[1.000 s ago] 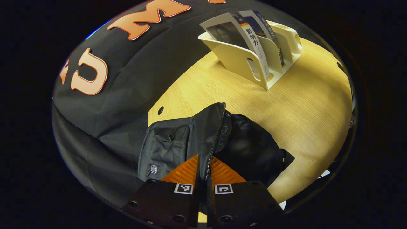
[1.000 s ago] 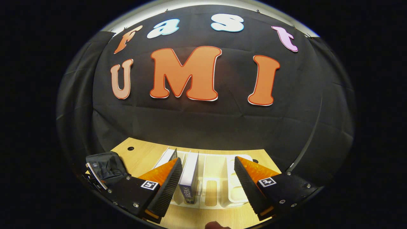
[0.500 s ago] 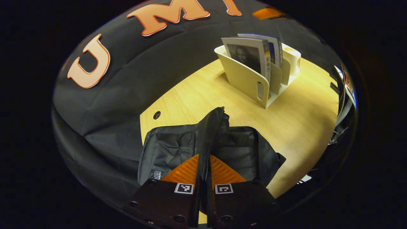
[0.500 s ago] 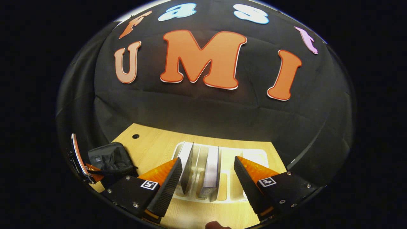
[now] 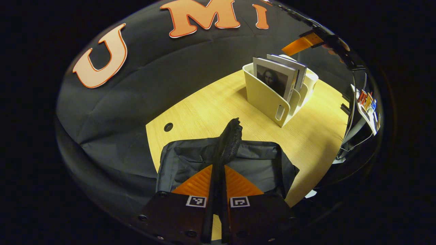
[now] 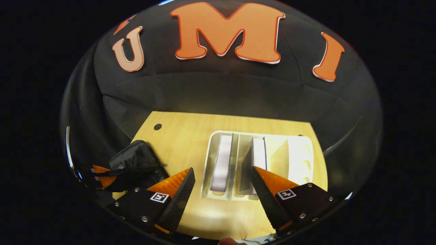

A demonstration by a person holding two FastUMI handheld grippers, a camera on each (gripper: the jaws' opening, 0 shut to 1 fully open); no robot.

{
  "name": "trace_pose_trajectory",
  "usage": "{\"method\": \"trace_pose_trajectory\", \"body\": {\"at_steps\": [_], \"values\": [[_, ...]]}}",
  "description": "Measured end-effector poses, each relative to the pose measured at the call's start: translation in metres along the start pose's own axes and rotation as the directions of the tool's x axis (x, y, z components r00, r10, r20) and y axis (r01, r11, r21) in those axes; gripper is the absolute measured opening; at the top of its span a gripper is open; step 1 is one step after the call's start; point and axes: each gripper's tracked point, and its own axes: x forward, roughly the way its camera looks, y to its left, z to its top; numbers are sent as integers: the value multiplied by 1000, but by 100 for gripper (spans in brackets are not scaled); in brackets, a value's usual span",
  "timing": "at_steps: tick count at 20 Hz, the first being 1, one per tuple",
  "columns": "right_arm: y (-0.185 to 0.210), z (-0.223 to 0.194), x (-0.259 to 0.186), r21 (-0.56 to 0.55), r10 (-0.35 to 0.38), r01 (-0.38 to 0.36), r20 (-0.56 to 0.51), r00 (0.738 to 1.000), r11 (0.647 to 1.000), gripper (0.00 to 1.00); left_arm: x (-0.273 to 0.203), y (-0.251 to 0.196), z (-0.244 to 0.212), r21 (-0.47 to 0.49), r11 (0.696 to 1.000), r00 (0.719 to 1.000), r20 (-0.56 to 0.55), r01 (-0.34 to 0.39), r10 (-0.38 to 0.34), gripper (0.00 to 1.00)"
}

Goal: Open the schoolbag, grab two books from the bookshelf and put them into the schoolbag.

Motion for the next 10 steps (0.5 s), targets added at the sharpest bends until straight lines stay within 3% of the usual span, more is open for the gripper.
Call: {"method": "trace_pose_trajectory", "body": {"at_steps": [10], "values": [[3, 5, 57, 50, -30, 43, -228, 973, 998, 99, -11, 28, 10, -39, 988, 989, -27, 147, -148, 5]]}}
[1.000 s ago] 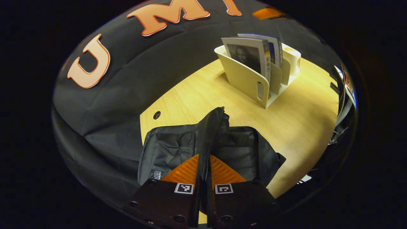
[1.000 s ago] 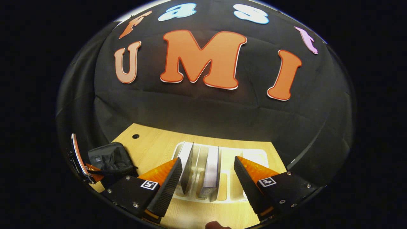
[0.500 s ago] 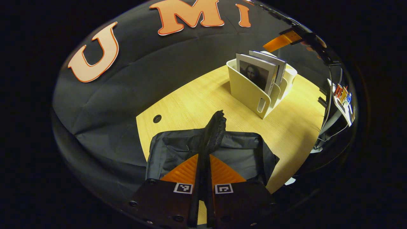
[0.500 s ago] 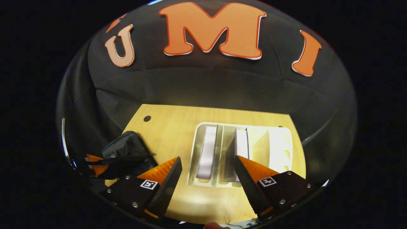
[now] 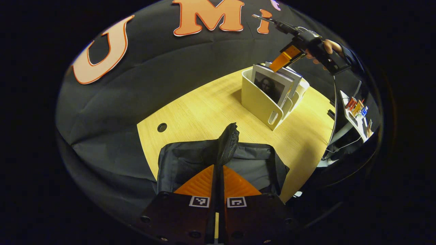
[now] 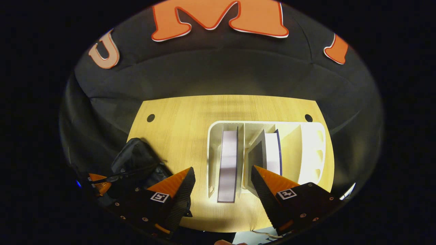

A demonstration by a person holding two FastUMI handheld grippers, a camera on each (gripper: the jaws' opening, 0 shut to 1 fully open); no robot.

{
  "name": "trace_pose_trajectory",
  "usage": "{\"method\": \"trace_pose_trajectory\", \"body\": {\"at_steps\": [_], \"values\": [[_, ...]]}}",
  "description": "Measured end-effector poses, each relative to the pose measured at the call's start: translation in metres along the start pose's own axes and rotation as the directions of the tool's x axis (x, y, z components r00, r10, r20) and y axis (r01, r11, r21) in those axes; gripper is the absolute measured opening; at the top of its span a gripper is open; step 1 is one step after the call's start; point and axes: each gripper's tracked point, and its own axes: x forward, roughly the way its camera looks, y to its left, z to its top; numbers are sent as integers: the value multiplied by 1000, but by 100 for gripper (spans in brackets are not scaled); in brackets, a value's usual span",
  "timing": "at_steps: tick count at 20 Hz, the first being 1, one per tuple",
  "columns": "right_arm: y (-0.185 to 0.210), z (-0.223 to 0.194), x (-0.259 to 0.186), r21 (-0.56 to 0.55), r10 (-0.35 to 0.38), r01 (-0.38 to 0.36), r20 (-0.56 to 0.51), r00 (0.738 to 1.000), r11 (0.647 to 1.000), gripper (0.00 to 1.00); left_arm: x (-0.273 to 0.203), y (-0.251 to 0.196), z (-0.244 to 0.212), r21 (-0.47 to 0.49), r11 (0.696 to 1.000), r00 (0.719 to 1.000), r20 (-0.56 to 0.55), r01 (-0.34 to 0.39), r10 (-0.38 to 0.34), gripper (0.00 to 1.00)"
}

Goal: Open the schoolbag, grab two books from the bookshelf and put them into the schoolbag.

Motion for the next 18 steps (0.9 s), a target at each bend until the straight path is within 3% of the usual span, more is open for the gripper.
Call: {"method": "trace_pose_trajectory", "body": {"at_steps": [7, 11, 13, 15, 16, 18], "values": [[1, -3, 43, -24, -52, 49, -126, 991, 999, 99, 11, -7, -4, -118, 982, 988, -33, 149, -154, 3], [-3, -12, 63, -31, -92, 88, -185, 978, 996, 91, 9, -7, -6, -157, 969, 979, -33, 192, -199, 1], [-5, -19, 73, -30, -112, 108, -218, 970, 994, 79, 8, -7, -5, -150, 968, 978, -34, 199, -206, 1], [-5, -27, 79, -21, -126, 125, -251, 960, 992, 57, 9, -9, -6, -149, 967, 976, -36, 208, -216, 1], [-3, -30, 80, -1, -123, 127, -260, 958, 992, 60, 9, -11, -6, -149, 965, 974, -38, 213, -221, 1], [-2, -35, 75, 13, -110, 118, -264, 958, 993, 41, 9, -11, -6, -150, 965, 974, -44, 213, -222, 1]]}}
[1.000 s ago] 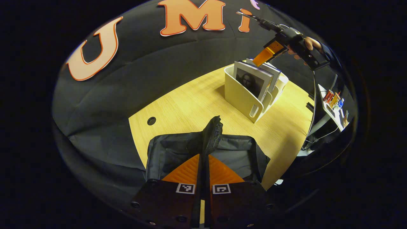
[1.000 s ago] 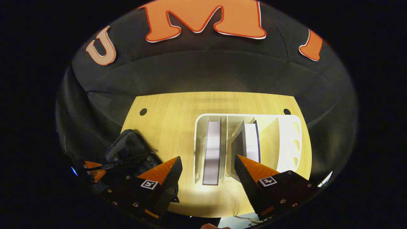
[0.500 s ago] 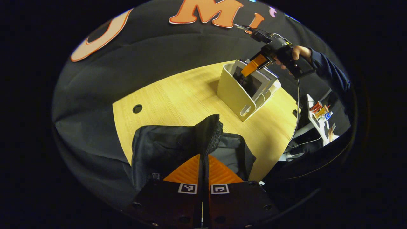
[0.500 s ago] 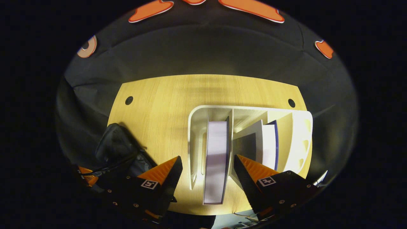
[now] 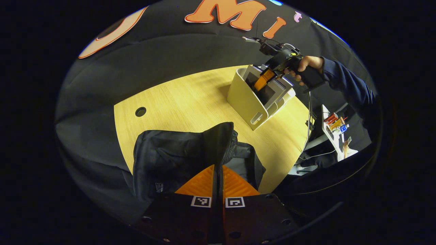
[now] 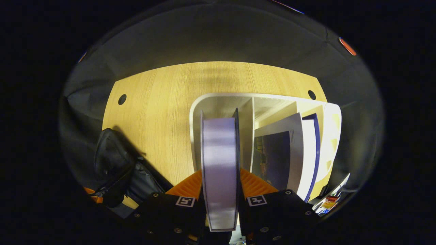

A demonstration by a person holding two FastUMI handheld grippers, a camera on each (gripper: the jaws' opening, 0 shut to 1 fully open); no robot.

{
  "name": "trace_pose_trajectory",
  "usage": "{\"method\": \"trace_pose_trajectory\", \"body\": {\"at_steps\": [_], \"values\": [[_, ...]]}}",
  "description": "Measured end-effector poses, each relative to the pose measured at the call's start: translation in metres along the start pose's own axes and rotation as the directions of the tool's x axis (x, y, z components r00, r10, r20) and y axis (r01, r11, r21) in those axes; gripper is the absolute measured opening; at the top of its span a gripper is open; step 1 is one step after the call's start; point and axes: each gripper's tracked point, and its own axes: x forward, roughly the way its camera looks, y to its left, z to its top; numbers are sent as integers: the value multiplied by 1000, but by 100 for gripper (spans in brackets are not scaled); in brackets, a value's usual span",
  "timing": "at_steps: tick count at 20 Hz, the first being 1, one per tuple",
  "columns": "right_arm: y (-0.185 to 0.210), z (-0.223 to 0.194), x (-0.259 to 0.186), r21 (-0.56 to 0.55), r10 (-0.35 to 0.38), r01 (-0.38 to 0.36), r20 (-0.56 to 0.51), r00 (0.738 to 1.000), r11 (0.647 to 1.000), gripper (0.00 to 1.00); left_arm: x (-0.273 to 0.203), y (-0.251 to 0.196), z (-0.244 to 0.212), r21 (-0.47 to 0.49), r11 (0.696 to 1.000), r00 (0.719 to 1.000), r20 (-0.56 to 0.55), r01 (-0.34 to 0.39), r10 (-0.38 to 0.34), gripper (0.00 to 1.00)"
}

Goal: Open the schoolbag, grab two books from the bookshelf and put them into the schoolbag.

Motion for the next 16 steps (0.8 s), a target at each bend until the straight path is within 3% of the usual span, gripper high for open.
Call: {"method": "trace_pose_trajectory", "body": {"at_steps": [7, 8, 9, 16], "values": [[-13, -35, -36, 0, 14, -14, 18, 1000, 1000, 40, 4, -3, 1, 24, 1000, 1000, -11, -3, 3, 1], [-14, -41, -43, -5, 18, -18, 23, 1000, 1000, 36, 5, -5, 1, 27, 1000, 1000, -14, -1, 1, 1], [-14, -48, -50, -8, 23, -22, 28, 999, 1000, 40, 6, -7, 1, 33, 999, 1000, -14, 0, 1, 1], [-30, -113, -89, -5, 40, -40, 47, 998, 999, 39, 17, -13, -6, 29, 1000, 999, -38, 5, -4, 1]]}}
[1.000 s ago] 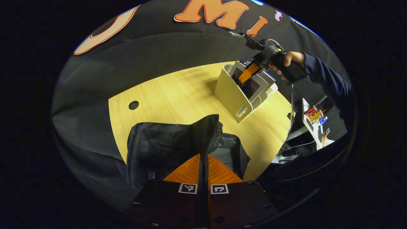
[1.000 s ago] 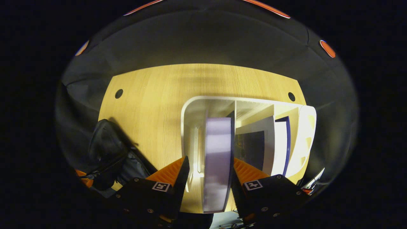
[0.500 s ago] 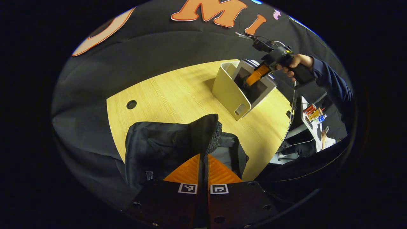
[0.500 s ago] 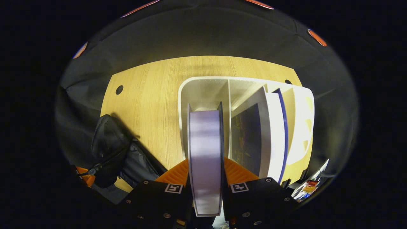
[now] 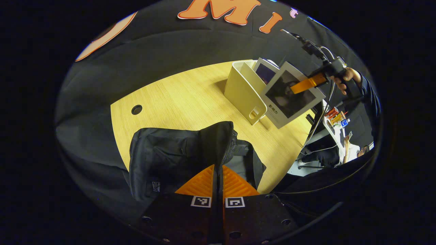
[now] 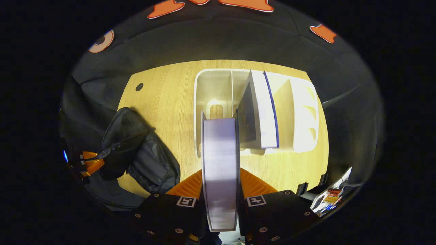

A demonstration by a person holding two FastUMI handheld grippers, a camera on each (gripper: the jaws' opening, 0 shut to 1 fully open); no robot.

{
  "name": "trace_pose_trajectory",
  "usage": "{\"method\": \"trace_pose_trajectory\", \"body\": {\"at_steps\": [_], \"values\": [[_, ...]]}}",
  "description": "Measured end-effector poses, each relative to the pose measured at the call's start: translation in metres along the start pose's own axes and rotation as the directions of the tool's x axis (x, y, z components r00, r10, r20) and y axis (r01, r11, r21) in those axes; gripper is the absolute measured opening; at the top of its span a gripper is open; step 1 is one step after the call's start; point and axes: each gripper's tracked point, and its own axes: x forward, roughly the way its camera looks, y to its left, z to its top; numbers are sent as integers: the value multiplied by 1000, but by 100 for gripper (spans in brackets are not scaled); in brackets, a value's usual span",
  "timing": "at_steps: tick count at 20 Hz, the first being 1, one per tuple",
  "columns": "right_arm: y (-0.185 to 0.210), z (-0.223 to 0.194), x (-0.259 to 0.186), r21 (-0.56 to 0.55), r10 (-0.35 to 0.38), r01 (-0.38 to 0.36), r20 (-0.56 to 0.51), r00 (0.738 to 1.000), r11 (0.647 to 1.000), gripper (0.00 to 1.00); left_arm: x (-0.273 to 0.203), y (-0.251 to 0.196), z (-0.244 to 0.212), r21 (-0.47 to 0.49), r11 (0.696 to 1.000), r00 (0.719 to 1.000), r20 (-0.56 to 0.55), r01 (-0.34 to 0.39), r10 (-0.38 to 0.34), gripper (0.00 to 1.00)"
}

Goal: Open the schoolbag, grab two books from the bookshelf and put them into the schoolbag.

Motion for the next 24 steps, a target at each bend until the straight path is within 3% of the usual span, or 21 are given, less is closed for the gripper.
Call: {"method": "trace_pose_trajectory", "body": {"at_steps": [8, 15, 18, 22, 24], "values": [[0, -65, -19, 66, 69, -69, 7, 998, 995, 39, 11, -14, -4, 16, 1000, 1000, -20, 1, -1, 1], [30, -97, -36, 156, 219, -228, 77, 973, 961, 38, 8, -18, 0, 5, 1000, 1000, -10, -18, 18, 1], [51, -97, -36, 209, 297, -314, 110, 949, 926, 37, 6, -19, -1, 1, 1000, 1000, -5, -26, 26, 1], [85, -101, -34, 279, 432, -461, 163, 887, 842, 37, 3, -23, 6, 2, 1000, 1000, 5, -29, 29, 1], [99, -101, -26, 301, 464, -499, 184, 867, 813, 37, 2, -26, 8, 7, 999, 999, 8, -31, 31, 1]]}}
